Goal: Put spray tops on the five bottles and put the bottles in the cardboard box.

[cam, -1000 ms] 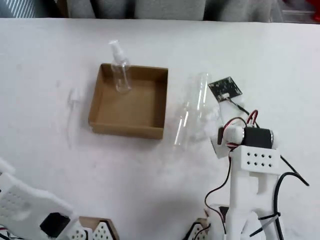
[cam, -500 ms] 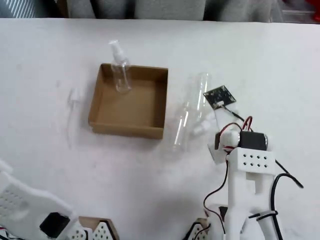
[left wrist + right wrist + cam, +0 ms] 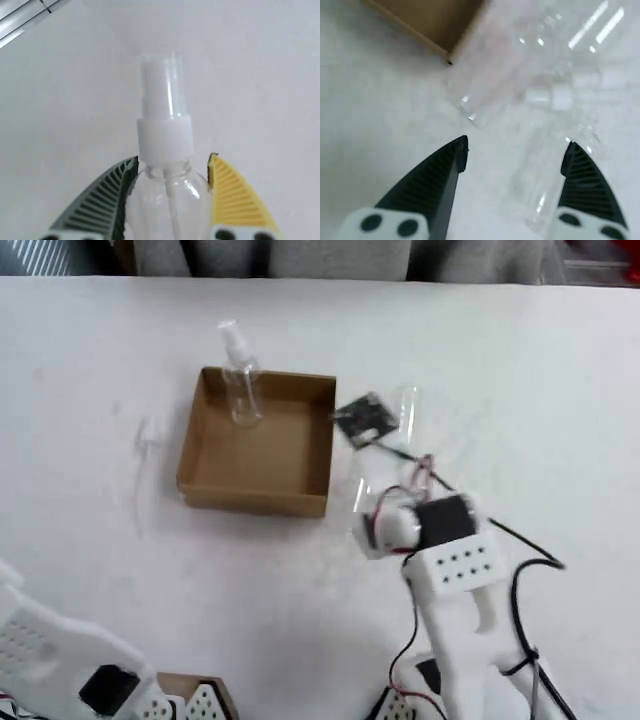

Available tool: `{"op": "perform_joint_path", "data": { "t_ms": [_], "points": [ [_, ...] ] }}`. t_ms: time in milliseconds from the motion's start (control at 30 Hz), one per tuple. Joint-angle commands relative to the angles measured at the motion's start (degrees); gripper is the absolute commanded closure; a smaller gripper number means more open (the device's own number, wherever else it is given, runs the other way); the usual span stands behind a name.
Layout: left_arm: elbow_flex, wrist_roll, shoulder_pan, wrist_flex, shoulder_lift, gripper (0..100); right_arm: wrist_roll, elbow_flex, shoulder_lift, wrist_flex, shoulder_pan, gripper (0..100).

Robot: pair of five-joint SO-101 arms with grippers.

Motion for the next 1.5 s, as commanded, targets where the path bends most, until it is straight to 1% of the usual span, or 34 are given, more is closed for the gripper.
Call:
{"op": "perform_joint_path", "data": {
  "t_ms": [0,67,200,333,500,667,767,833,1067,1367,1467],
  "points": [
    [-3.34,-0.44,-1.36,0.18,-0.84,97,-5.63,-2.81,-0.04,-7.43,-10.51,73.4],
    [-3.34,-0.44,-2.15,-0.09,-0.84,97,-9.67,-2.46,0.04,-13.14,-14.64,73.4],
    [-3.34,-0.44,-3.3,-0.09,-0.84,97,-17.32,-2.46,2.15,-23.78,-20.18,73.4],
    [-3.43,-0.44,-3.91,-1.05,-0.84,97,-21.98,-2.46,7.6,-33.89,-24.04,73.4],
    [-3.43,-0.44,-5.67,-3.34,-0.84,97,-23.12,-2.55,17.27,-47.43,-28.62,73.4],
    [-3.43,-0.44,-6.29,-3.34,-0.84,97,-23.21,-2.99,28.09,-62.73,-32.04,73.4],
    [-3.43,-0.44,-6.29,-3.34,-0.84,97,-25.23,-3.08,34.15,-71.96,-33.36,73.4],
    [-3.43,-0.44,-6.29,-3.34,-0.84,97,-26.9,-4.48,38.11,-76.26,-33.36,73.4],
    [-3.34,-0.18,-6.29,-3.08,-0.84,97,-31.03,-16.88,51.74,-76.97,-33.01,73.4],
    [-3.34,-0.09,-5.93,-3.25,-0.84,97,-31.03,-29.45,62.99,-76.88,-31.34,73.4],
    [-3.34,-0.09,-5.93,-3.25,-0.75,97,-31.03,-34.64,66.33,-73.89,-30.11,73.4]
  ]
}}
